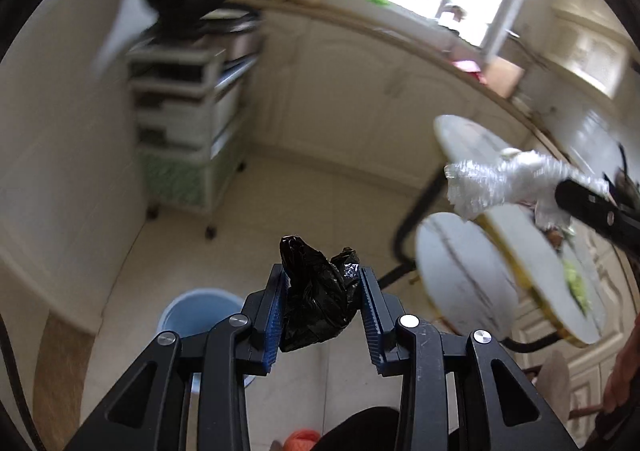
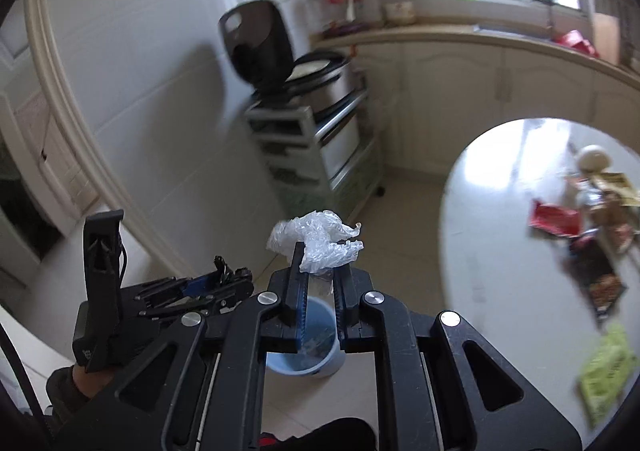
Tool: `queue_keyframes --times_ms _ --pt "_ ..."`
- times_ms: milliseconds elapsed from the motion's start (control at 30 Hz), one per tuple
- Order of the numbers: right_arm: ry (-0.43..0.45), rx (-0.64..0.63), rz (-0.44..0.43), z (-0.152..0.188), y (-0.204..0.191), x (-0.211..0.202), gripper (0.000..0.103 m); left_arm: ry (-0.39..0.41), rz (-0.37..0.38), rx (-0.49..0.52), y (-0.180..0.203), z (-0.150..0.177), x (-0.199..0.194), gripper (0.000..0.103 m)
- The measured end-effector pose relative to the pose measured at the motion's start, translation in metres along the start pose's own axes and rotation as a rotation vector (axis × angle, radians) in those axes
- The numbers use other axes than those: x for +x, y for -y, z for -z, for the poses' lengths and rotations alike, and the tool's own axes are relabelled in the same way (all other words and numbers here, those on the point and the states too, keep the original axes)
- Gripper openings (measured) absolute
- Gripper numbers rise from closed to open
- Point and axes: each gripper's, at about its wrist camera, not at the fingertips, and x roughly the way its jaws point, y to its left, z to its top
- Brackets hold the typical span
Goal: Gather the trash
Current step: 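Carry the black bag and tissue over the blue bucket with both tools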
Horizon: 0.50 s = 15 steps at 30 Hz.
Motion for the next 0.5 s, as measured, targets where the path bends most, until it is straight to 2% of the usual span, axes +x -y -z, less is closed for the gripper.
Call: queue_keyframes --times_ms 267,433,500 --pt "-0.194 -0.059 -0.045 0.023 -0.045 0.118 0.011 -0.15 -0.065 -0.162 -0.09 0.028 0.042 0.032" --pt "-0.291 -0.088 -0.044 0.036 -0.055 0.179 0.011 -0.234 -0.093 -0.229 -0.126 0.029 0.072 0.032" --pt "-0.315 -0.103 -0.034 0.041 -0.059 0.199 0.011 -0.245 -0.1 -0.242 -0.133 0.025 0.079 0.033"
